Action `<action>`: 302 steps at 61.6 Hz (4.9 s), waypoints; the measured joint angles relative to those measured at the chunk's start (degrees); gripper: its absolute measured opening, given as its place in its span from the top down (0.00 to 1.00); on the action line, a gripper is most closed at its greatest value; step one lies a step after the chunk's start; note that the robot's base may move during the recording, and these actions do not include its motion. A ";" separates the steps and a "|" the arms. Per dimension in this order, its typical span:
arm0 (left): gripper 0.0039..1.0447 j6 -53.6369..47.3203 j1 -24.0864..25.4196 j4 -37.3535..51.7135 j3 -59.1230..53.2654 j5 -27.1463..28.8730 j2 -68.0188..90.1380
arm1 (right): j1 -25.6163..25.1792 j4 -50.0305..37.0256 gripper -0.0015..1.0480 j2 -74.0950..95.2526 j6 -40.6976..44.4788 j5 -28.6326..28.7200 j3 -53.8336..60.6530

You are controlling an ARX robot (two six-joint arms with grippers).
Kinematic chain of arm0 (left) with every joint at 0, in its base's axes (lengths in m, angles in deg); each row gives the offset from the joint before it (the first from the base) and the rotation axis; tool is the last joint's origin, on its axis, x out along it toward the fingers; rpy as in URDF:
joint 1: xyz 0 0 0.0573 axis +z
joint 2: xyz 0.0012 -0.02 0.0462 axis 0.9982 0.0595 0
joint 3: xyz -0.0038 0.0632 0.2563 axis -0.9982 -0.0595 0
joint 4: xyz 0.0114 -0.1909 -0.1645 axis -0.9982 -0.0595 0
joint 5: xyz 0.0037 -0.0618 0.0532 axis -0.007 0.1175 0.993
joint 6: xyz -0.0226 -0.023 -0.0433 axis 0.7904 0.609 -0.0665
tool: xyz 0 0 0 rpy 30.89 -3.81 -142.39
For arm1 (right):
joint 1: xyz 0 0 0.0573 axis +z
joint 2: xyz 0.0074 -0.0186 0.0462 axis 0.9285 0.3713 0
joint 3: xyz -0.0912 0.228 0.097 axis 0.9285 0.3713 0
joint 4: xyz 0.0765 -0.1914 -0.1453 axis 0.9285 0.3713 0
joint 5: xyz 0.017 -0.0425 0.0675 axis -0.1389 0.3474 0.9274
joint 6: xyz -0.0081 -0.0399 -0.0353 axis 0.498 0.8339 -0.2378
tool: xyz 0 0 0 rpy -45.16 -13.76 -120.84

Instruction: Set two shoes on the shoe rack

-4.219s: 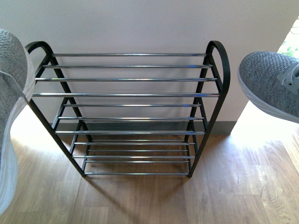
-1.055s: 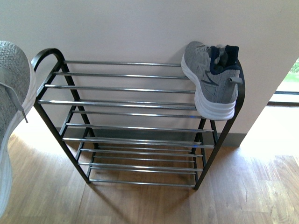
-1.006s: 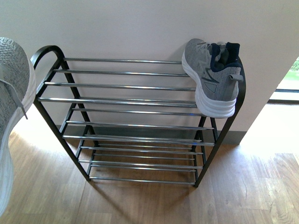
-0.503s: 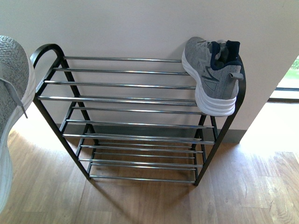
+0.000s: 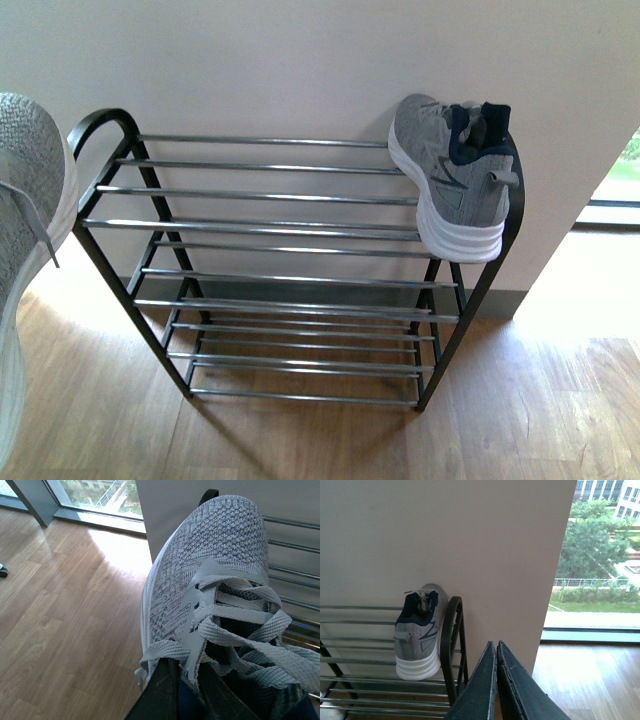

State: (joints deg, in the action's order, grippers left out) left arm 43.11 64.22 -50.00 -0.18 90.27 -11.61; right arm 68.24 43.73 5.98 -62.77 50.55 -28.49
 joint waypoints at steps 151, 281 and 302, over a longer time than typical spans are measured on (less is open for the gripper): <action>0.99 19.30 -1.51 -4.00 54.88 -16.46 55.21 | -0.02 27.21 0.09 -27.26 0.11 -0.15 -0.02; 0.99 -17.20 20.39 37.53 -19.12 -34.05 -12.20 | -0.02 27.21 0.09 -27.26 0.11 -0.13 -0.02; 0.99 -17.20 22.12 23.82 -20.63 -34.62 -28.46 | -0.02 27.21 0.09 -27.26 0.11 -0.15 -0.02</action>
State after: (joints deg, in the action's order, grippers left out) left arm 25.91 86.34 -26.18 -20.82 55.65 -40.07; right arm 68.22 70.94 -21.28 -62.66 50.39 -28.52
